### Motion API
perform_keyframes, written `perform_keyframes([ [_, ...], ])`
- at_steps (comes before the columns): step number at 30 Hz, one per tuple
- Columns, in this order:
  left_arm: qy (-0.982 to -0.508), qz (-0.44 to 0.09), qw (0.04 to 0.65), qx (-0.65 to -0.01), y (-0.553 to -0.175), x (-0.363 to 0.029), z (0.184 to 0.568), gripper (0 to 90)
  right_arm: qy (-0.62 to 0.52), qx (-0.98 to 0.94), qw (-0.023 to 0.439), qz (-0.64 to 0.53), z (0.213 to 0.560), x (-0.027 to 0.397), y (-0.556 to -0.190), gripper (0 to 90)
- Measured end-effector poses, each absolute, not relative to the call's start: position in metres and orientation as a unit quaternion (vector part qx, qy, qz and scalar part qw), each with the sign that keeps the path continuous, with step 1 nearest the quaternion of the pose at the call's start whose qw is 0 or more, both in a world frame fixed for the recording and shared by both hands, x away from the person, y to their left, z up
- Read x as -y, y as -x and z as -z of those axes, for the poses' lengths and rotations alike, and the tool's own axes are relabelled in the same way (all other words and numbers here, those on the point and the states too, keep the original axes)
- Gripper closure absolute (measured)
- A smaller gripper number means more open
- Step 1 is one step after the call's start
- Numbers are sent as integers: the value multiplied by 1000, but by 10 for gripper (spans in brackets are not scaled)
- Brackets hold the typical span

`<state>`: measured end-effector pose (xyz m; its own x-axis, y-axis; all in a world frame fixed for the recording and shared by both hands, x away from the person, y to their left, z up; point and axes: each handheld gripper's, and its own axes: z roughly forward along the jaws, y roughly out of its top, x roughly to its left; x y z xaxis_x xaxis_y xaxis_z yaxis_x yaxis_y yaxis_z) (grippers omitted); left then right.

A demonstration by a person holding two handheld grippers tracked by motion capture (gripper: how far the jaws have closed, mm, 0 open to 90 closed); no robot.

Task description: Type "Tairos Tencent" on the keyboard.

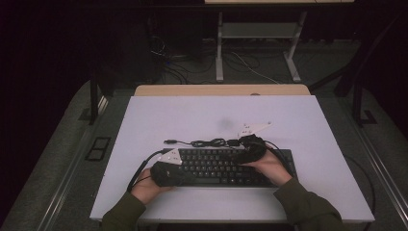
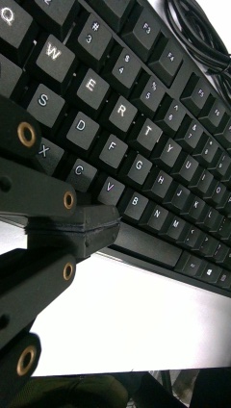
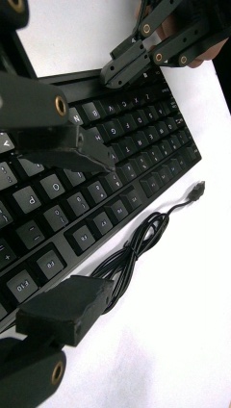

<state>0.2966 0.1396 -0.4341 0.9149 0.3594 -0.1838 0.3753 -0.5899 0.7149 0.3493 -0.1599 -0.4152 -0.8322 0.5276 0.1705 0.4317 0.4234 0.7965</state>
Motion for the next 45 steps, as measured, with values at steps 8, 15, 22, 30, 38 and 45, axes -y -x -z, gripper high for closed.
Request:
perform_keyframes([
  [8,-887,5,412,-207,-296,-141,430,894,-285,-842,52,-455,415,160,-349,372],
  [15,-880,-1,422,-217,-298,-144,426,868,-285,-842,52,-455,416,160,-349,372],
  [22,-871,-18,429,-238,-303,-147,424,731,-285,-843,52,-453,416,160,-349,372],
  [30,-862,-43,437,-253,-308,-146,422,511,-288,-843,43,-451,416,163,-348,399],
  [38,-856,-70,440,-262,-313,-142,421,293,-284,-843,37,-455,415,170,-341,594],
  [45,-854,-77,440,-268,-316,-140,421,226,-272,-848,31,-454,414,176,-335,825],
])
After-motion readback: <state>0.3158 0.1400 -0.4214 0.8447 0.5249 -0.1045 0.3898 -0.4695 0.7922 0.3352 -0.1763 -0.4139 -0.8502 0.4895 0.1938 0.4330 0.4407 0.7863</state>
